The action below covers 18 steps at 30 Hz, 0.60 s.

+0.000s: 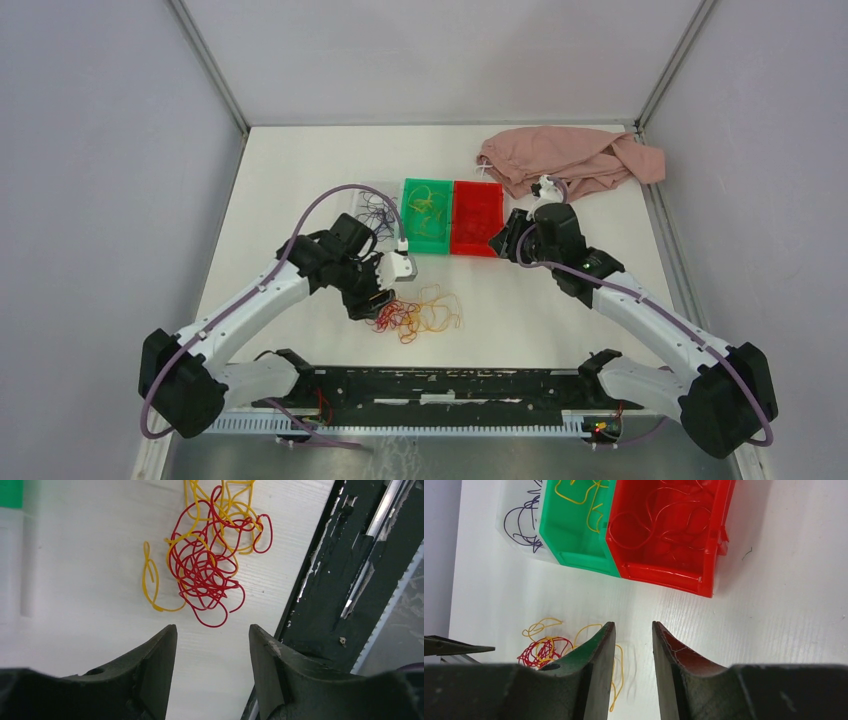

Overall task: Untangle the cables
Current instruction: Untie the cable.

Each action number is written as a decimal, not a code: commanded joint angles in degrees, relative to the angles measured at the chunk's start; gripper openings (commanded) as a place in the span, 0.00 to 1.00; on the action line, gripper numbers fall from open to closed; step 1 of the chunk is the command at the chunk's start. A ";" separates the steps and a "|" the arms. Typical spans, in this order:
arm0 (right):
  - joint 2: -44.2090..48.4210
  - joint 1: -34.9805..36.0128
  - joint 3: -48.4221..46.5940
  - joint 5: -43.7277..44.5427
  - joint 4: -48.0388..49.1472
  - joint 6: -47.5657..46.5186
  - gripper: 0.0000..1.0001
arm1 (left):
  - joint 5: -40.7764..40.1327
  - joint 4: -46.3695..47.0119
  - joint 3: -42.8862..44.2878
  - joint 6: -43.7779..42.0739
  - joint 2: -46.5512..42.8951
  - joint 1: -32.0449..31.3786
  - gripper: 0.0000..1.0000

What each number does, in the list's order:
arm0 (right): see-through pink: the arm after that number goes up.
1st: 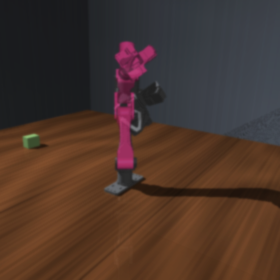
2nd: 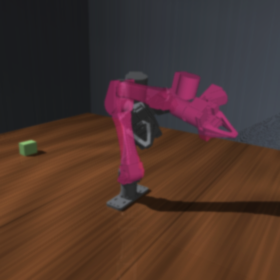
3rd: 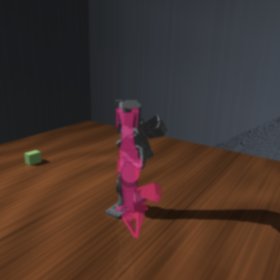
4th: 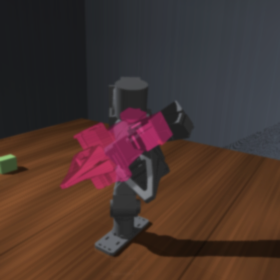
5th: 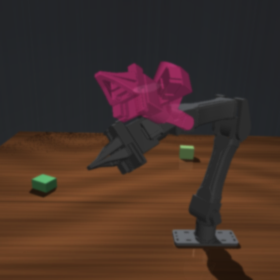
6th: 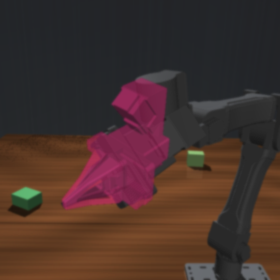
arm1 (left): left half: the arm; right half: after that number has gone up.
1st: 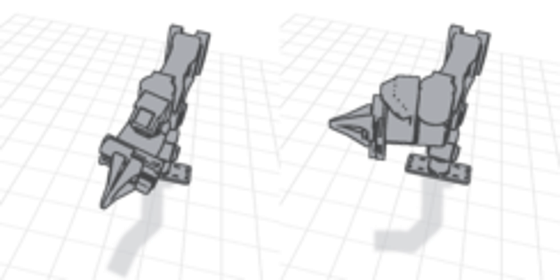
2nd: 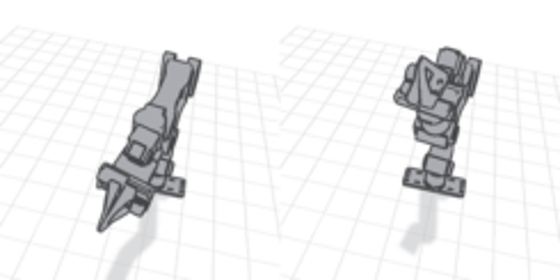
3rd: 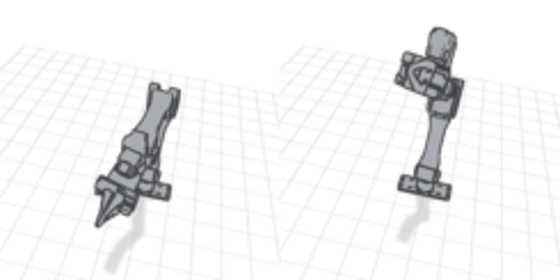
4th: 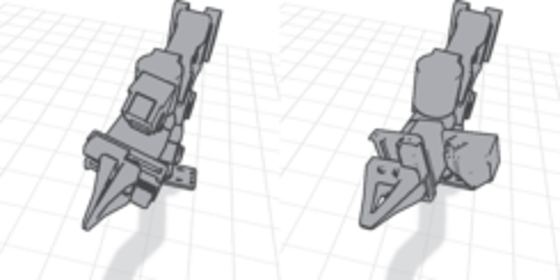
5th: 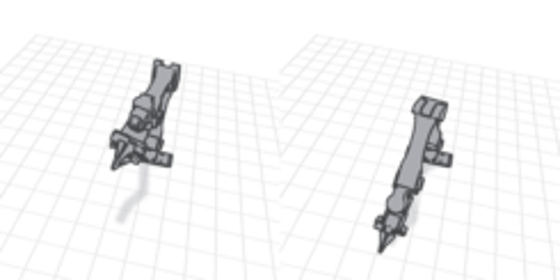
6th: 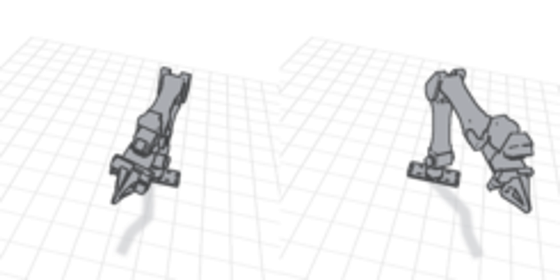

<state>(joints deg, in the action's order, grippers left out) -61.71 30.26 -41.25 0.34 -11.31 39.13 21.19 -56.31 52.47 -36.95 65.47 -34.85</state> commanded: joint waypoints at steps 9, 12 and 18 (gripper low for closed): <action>-0.09 -0.03 -3.07 0.72 2.26 -0.31 0.34 | 5.05 9.67 -1.82 -0.10 7.70 -0.10 0.61; -0.62 0.05 -3.68 1.21 2.02 -0.31 0.33 | 5.61 8.90 -2.29 -1.88 9.35 -0.12 0.61; -1.78 0.00 -4.76 1.33 2.03 0.15 0.30 | 3.39 9.41 -3.84 -5.15 9.61 -0.04 0.60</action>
<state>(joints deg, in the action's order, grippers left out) -63.05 30.26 -43.00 0.49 -11.20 39.18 24.16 -48.01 49.36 -37.95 75.40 -34.85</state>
